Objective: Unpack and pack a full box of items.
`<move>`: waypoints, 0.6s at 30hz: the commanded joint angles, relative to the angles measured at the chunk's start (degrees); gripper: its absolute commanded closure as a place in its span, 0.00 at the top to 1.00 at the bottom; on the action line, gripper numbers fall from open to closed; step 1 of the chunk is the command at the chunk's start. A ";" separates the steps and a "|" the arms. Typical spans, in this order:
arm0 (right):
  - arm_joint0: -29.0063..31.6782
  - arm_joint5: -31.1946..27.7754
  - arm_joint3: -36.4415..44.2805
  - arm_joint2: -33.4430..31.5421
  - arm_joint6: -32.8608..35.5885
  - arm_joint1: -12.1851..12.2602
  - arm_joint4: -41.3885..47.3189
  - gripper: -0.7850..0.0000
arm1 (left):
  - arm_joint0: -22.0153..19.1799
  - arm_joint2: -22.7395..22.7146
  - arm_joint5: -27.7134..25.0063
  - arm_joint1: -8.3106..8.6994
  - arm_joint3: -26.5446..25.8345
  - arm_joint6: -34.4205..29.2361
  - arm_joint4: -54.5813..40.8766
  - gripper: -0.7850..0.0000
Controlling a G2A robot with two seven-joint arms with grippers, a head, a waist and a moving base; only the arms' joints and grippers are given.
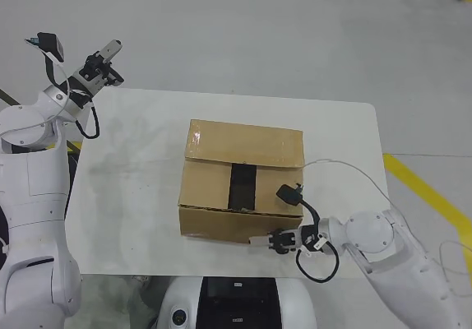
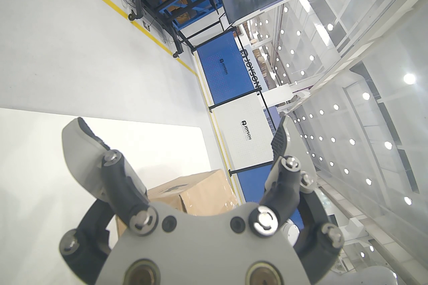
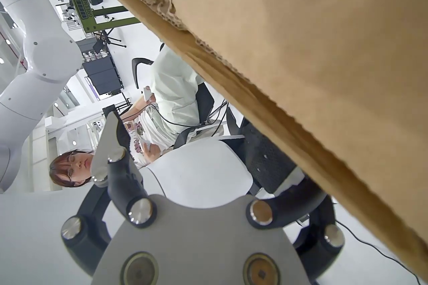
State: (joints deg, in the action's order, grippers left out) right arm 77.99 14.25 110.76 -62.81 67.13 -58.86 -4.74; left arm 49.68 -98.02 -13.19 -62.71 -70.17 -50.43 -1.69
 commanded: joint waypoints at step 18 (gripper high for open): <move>3.50 -3.41 7.38 -4.84 -1.11 1.38 4.36 1.00 | 0.00 0.00 0.00 0.00 0.00 0.00 0.00 1.00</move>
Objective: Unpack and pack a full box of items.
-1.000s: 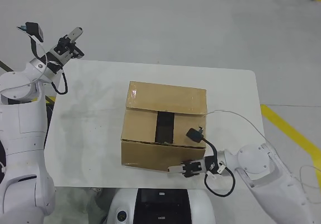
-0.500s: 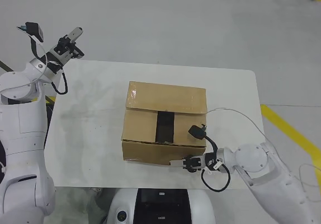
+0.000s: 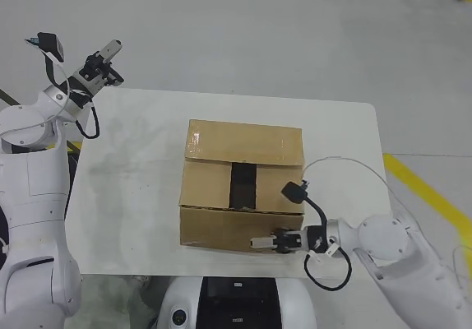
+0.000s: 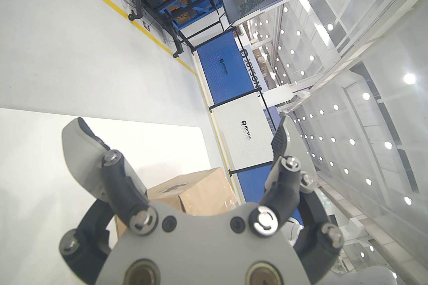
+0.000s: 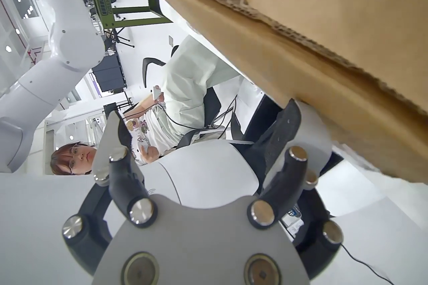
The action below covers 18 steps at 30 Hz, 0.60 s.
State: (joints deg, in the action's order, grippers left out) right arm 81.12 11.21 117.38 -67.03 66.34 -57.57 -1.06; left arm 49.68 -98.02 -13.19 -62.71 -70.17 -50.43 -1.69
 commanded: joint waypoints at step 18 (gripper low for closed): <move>10.31 -3.24 3.30 -21.28 -13.02 1.56 11.73 1.00 | 0.00 0.00 0.00 0.00 0.00 0.00 0.00 1.00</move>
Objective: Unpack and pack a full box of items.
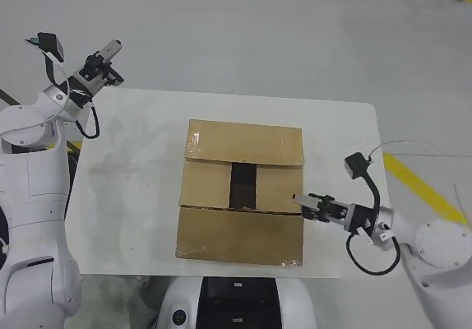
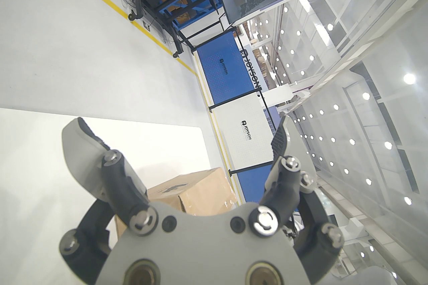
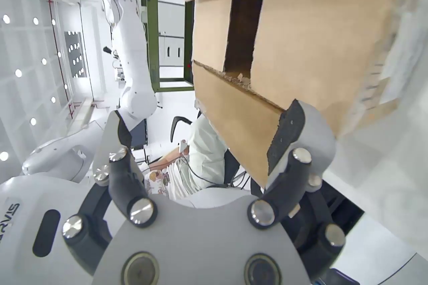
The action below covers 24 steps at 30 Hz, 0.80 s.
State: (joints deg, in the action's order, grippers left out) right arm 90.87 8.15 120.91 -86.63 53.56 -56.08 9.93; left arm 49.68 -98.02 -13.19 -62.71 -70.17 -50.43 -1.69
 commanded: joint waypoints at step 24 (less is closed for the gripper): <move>2.86 -4.07 -4.41 -7.97 -7.48 -0.14 7.46 1.00 | 0.00 0.00 0.00 0.00 0.00 0.00 0.00 1.00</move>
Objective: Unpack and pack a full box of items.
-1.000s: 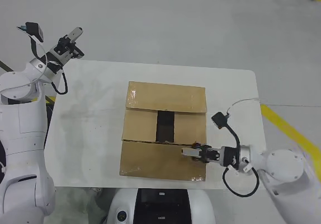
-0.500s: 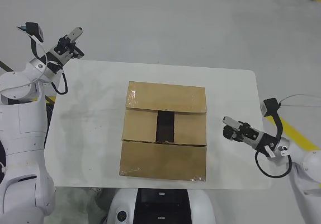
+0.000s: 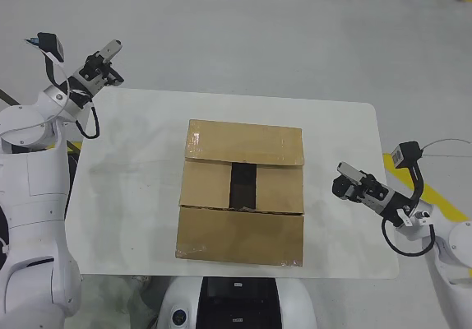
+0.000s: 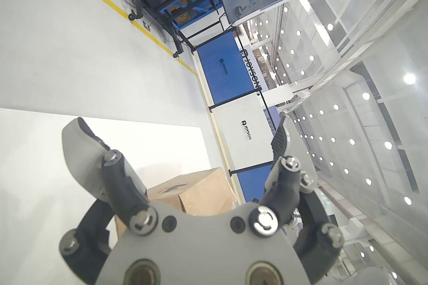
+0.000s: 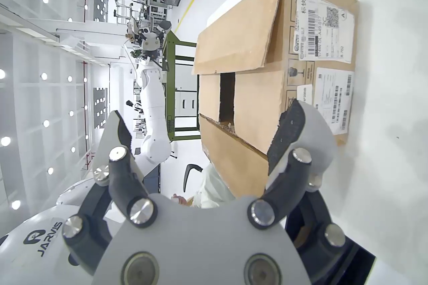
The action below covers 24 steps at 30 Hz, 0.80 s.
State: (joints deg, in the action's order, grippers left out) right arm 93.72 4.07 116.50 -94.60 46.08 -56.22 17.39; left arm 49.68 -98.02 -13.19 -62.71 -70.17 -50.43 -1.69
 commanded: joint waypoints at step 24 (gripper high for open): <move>0.00 0.00 0.00 0.00 0.00 0.00 0.00 1.00 | 8.64 4.22 -2.24 0.96 -10.28 -23.97 -24.73 1.00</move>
State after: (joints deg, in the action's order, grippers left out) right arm 93.72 4.07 116.50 -94.60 46.08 -56.22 17.39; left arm 58.06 -94.20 -15.70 -61.81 -80.44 -72.77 -25.43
